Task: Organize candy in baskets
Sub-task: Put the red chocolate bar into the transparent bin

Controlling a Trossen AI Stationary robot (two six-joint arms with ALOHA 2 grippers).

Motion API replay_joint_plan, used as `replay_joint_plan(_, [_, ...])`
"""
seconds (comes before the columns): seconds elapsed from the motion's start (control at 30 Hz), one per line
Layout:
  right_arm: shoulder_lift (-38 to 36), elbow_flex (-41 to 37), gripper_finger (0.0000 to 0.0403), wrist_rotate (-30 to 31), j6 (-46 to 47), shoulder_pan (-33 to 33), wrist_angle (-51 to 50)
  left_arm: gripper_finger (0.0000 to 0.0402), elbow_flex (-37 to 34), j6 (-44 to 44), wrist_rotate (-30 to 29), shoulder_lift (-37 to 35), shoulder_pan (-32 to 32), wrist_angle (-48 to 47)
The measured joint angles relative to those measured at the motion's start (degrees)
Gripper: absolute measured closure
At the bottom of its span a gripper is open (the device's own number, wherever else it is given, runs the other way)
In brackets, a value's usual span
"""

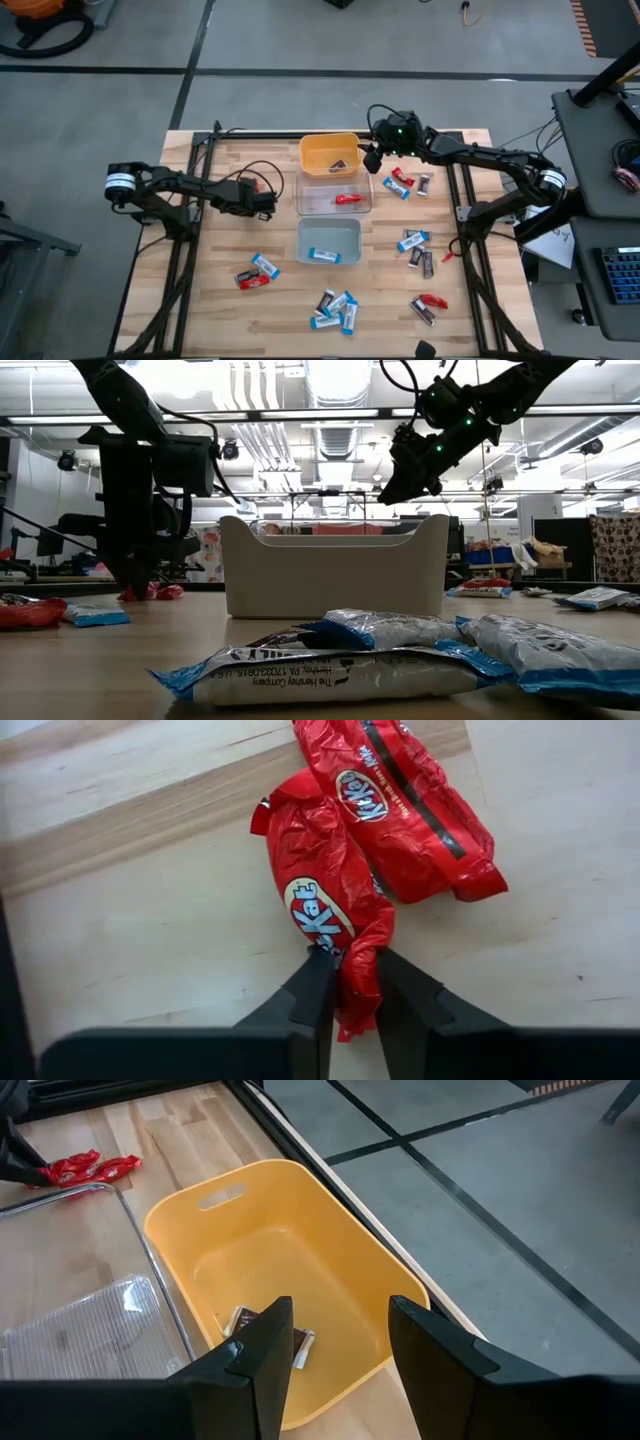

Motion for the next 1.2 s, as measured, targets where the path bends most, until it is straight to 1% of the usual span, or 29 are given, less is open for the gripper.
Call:
replay_joint_plan(0.2, [0.0, 0.0, 0.025, 0.0, -0.4, 0.0, 0.0, 0.0362, -0.1, 1.8, 0.2, -3.8, 0.0, -1.5])
replay_joint_plan(0.43, [0.0, 0.0, 0.0246, 0.0, -0.5, 0.0, 0.0, 0.0362, -0.1, 7.3, 0.1, -13.1, 0.0, -1.6])
replay_joint_plan(0.57, [0.0, 0.0, 0.0249, 0.0, -0.8, 0.0, 0.0, 0.0362, -0.1, 12.4, -0.1, -18.5, 0.0, -0.9])
replay_joint_plan(0.67, [0.0, 0.0, 0.0252, 0.0, -1.0, 0.0, 0.0, 0.0362, -0.1, 19.5, -0.6, -21.6, 0.0, 2.0])
replay_joint_plan(0.77, [0.0, 0.0, 0.0251, 0.0, -1.1, 0.0, -0.1, 0.0362, -0.1, 30.1, -0.8, -23.5, 0.0, 9.2])
replay_joint_plan(0.87, [0.0, 0.0, 0.0248, 0.0, -1.6, 0.0, -0.3, 0.0362, -0.1, 43.8, -0.5, -23.9, 0.0, 21.9])
replay_joint_plan(0.93, [0.0, 0.0, 0.0248, -0.1, -2.2, 0.0, -1.0, 0.0362, -0.1, 53.3, 2.5, -23.7, 0.3, 32.4])
replay_joint_plan(1.03, [0.0, 0.0, 0.025, 0.0, -2.7, 0.0, -2.3, 0.0362, -0.1, 65.0, 11.0, -22.3, 1.4, 46.8])
replay_joint_plan(1.1, [0.0, 0.0, 0.0253, 0.0, -3.4, 0.0, -3.3, 0.0362, -0.1, 70.7, 15.6, -20.5, 2.6, 54.7])
replay_joint_plan(1.2, [0.0, 0.0, 0.0254, 0.0, -3.8, 0.0, -4.1, 0.0362, 0.0, 75.6, 18.3, -16.7, 4.6, 62.5])
